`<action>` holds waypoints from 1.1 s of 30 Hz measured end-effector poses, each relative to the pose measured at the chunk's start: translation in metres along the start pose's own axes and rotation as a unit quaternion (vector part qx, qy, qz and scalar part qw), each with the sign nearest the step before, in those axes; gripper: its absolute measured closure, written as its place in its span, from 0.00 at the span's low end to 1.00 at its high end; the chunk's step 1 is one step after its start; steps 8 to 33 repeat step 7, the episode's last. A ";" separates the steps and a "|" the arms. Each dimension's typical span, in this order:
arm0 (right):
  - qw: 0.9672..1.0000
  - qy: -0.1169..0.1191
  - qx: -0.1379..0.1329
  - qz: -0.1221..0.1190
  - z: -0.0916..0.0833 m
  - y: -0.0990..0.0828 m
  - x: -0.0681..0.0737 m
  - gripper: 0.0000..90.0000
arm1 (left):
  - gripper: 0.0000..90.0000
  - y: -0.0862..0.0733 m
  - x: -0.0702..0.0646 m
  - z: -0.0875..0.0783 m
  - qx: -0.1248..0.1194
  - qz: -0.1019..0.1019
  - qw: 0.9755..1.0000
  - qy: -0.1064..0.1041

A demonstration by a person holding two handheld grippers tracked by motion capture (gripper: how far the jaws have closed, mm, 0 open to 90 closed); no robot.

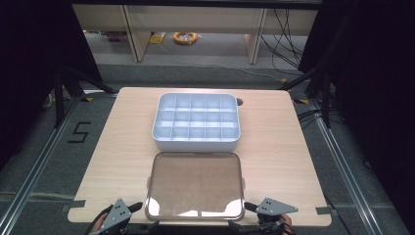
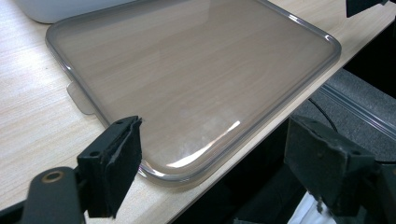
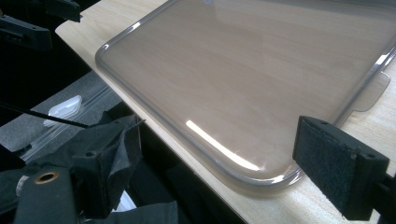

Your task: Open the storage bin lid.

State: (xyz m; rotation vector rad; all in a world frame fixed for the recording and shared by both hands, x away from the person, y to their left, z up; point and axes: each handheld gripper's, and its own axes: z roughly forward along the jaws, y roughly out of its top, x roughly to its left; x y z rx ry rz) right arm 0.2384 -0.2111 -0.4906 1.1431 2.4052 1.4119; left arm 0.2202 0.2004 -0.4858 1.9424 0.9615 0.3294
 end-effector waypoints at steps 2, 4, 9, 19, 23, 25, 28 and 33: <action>1.000 -0.002 0.001 -0.001 0.000 0.000 0.000 0.18 | 0.21 0.000 0.000 0.000 0.001 0.000 1.000 0.000; 1.000 0.002 0.003 0.006 0.001 0.000 0.000 0.18 | 0.21 -0.001 0.000 0.001 -0.001 -0.011 1.000 0.000; 1.000 0.001 0.000 0.005 0.001 -0.001 -0.002 0.18 | 0.21 -0.001 0.001 0.001 -0.003 -0.014 1.000 -0.001; 1.000 0.001 0.000 0.005 0.001 -0.001 -0.002 0.18 | 0.21 -0.001 0.001 0.001 -0.003 -0.014 1.000 -0.001; 1.000 0.001 0.000 0.005 0.001 -0.001 -0.002 0.18 | 0.21 -0.001 0.001 0.001 -0.003 -0.014 1.000 -0.001; 1.000 0.001 0.000 0.005 0.001 -0.001 -0.002 0.18 | 0.21 -0.001 0.001 0.001 -0.003 -0.014 1.000 -0.001; 1.000 0.001 0.000 0.005 0.001 -0.001 -0.002 0.18 | 0.21 -0.001 0.001 0.001 -0.003 -0.014 1.000 -0.001; 1.000 0.001 0.000 0.005 0.001 -0.001 -0.002 0.18 | 0.21 -0.001 0.001 0.001 -0.003 -0.014 1.000 -0.001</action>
